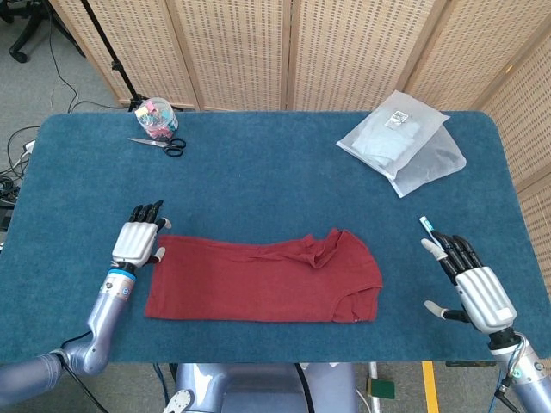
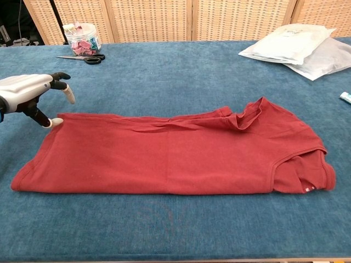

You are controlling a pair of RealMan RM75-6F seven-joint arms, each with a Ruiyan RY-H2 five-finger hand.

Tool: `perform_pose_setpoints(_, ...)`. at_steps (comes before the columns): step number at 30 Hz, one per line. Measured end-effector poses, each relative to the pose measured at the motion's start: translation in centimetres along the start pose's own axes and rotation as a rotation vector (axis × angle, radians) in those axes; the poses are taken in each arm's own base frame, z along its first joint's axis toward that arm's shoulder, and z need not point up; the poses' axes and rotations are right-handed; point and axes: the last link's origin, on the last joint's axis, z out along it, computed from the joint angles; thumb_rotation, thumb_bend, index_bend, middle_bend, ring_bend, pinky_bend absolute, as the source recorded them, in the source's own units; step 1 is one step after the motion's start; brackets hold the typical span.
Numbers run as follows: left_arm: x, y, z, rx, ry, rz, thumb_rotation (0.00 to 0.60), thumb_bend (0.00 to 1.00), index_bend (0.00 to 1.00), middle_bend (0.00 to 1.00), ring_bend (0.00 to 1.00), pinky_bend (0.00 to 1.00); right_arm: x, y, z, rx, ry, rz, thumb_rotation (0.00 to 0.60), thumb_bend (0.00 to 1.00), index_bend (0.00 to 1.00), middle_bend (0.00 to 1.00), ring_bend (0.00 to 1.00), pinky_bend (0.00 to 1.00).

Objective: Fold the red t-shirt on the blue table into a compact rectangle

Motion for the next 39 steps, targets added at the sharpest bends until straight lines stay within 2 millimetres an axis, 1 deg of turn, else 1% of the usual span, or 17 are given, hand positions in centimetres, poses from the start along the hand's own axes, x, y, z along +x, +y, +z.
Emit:
perform_pose_setpoints(12,-0.8,0.3,0.9,0.019,-0.029,0.022,0.6,0.34,0.41,0.0,0.0,0.0,0.1,0.0,-0.1,0.001,0.002,0.002,0.6,0.05,0.0,0.0,0.0,0.0)
perform_pose_setpoints(14,-1.0,0.3,1.0,0.021,-0.03,0.032,0.6,0.34,0.43,0.0,0.0,0.0,0.1,0.1,-0.1,0.0,0.002,0.001,0.6,0.05,0.0,0.0,0.0,0.0)
perform_pose_setpoints(19,-1.3,0.3,0.9,0.022,-0.03,0.037,0.6,0.34,0.56,0.0,0.0,0.0,0.0,0.1,-0.1,0.001,0.0,0.002,0.6,0.05,0.0,0.0,0.0,0.0)
perform_pose_setpoints(24,-1.3,0.3,0.8,0.016,-0.025,0.028,0.6,0.35,0.62,0.0,0.0,0.0,0.0,0.0,-0.1,0.001,-0.001,0.003,0.6,0.05,0.0,0.0,0.0,0.0)
perform_pose_setpoints(27,-1.4,0.3,0.8,0.009,-0.016,0.024,0.6,0.35,0.64,0.0,0.0,0.0,0.0,0.0,-0.1,0.0,-0.001,0.003,0.6,0.05,0.0,0.0,0.0,0.0)
perform_pose_setpoints(29,-1.4,0.2,0.8,0.009,-0.012,0.025,0.6,0.37,0.65,0.0,0.0,0.0,0.0,0.0,-0.1,0.0,-0.003,0.003,0.6,0.05,0.0,0.0,0.0,0.0)
perform_pose_setpoints(36,-1.0,0.1,1.2,0.013,0.003,0.032,0.6,0.56,0.71,0.0,0.0,0.0,0.0,0.1,-0.1,0.001,-0.004,0.003,0.6,0.05,0.0,0.0,0.0,0.0)
perform_pose_setpoints(39,-0.6,-0.4,1.4,0.021,0.012,0.05,0.6,0.6,0.73,0.0,0.0,0.0,0.0,0.1,-0.1,0.001,-0.003,0.003,0.6,0.05,0.0,0.0,0.0,0.0)
